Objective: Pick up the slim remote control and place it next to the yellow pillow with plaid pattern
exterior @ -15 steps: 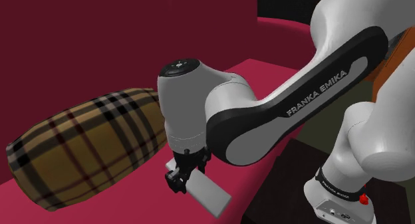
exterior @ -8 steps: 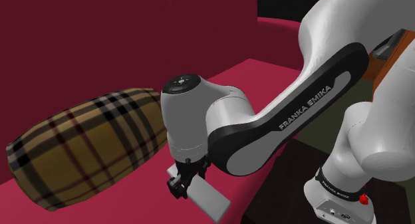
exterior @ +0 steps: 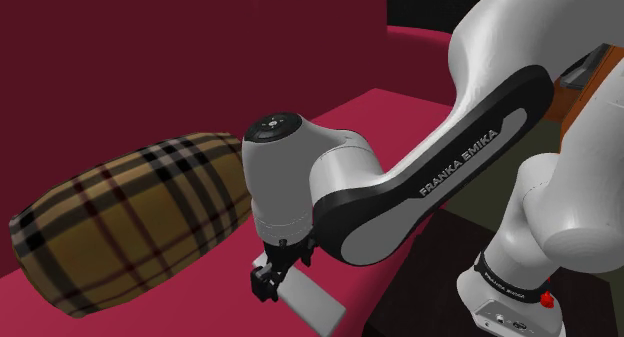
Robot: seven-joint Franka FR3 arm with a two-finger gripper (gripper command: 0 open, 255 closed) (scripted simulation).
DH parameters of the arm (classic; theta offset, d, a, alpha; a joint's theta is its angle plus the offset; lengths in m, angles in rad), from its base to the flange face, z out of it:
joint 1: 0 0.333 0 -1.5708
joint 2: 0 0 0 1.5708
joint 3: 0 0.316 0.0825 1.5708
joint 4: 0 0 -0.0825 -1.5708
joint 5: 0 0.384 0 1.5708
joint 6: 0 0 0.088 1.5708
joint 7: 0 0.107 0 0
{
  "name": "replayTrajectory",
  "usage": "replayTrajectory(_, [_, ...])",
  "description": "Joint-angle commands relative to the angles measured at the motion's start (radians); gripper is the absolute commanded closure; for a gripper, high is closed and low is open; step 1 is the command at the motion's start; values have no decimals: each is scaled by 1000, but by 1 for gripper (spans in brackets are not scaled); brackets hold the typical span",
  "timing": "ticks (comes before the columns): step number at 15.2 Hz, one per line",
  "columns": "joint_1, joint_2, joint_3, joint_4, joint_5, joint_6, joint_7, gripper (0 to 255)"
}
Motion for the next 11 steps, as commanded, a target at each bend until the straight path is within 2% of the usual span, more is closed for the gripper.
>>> replayTrajectory(1, [0, 0, 0, 0, 0, 0, 0, 0])
replayTrajectory(3, [0, 0, 0, 0, 0, 0, 0, 0])
replayTrajectory(7, [1, -83, -9, 59, 52, -131, -39, 0])
replayTrajectory(11, [1, -83, -9, 59, 52, -131, -39, 0])
